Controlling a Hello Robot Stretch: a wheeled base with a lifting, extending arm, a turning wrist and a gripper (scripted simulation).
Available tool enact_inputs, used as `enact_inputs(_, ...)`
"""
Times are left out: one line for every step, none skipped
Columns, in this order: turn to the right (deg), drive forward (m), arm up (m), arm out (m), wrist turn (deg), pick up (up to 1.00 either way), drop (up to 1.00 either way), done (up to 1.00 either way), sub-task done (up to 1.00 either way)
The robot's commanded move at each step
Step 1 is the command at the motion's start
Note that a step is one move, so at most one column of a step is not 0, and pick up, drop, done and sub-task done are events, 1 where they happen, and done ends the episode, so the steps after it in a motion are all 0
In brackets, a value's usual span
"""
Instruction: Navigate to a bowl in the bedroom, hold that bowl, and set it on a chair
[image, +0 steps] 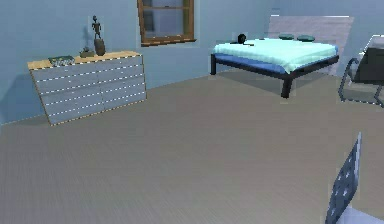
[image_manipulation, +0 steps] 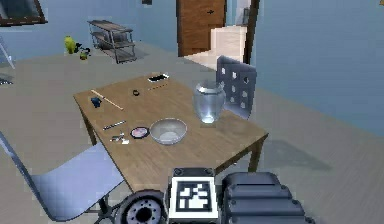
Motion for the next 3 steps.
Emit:
enact_inputs(0.0, 0.00, 0.00, 0.46, 0.0, 0.00, 0.00, 0.00, 0.00)
enact_inputs(0.0, 0.00, 0.00, 0.00, 45.0, 0.00, 0.00, 0.00, 0.00)
enact_inputs(0.0, 0.00, 0.00, 0.00, 45.0, 0.00, 0.00, 0.00, 0.00)
